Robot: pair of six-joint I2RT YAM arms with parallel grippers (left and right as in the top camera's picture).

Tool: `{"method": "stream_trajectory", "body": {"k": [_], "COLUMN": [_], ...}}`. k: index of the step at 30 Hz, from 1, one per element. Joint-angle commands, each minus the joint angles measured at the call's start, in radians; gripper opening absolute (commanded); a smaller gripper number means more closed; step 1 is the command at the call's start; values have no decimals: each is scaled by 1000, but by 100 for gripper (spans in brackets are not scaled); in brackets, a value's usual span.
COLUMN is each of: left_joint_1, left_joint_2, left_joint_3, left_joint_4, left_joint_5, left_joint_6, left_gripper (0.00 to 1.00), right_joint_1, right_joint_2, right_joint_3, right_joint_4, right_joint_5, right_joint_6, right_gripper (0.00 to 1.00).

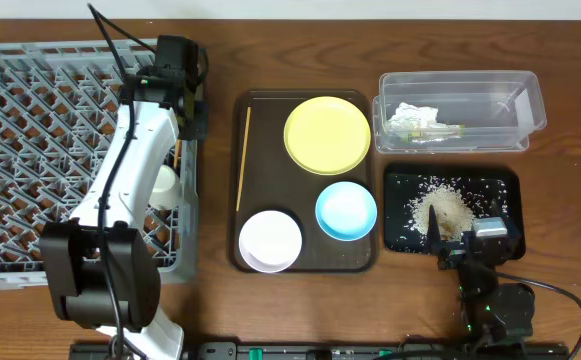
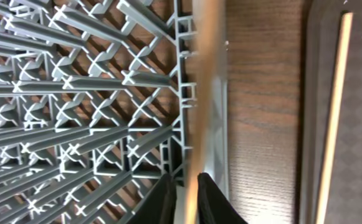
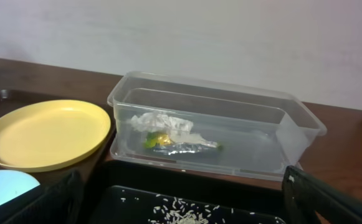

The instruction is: Sort waste into correct bins and load items into the dishwasher

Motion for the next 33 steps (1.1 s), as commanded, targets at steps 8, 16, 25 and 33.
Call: {"method": "stream_trajectory", "body": {"k": [8,16,25,33], "left_joint_1": [-8,-31,-26,-75], "left_joint_2": [-159,-151,-143,-138], "left_joint_3": [41,29,27,-27], "left_joint_4": [-38,-63,-34,-56], "left_joint_5": [219,270,260,404], "left_joint_6": [-66,-68,-68,-67], "left_gripper": [43,44,47,47], "right_joint_1": [-6,-6,-6,-6], "right_joint_2": [-6,-6,-6,-6], "right_joint_3": [-4,-4,-4,-3], "right_joint_4": [0,0,0,0], "right_joint_5": [3,3,3,3], "right_joint_6": [-7,-7,-7,-7], "right_gripper": [99,99,99,99]}}
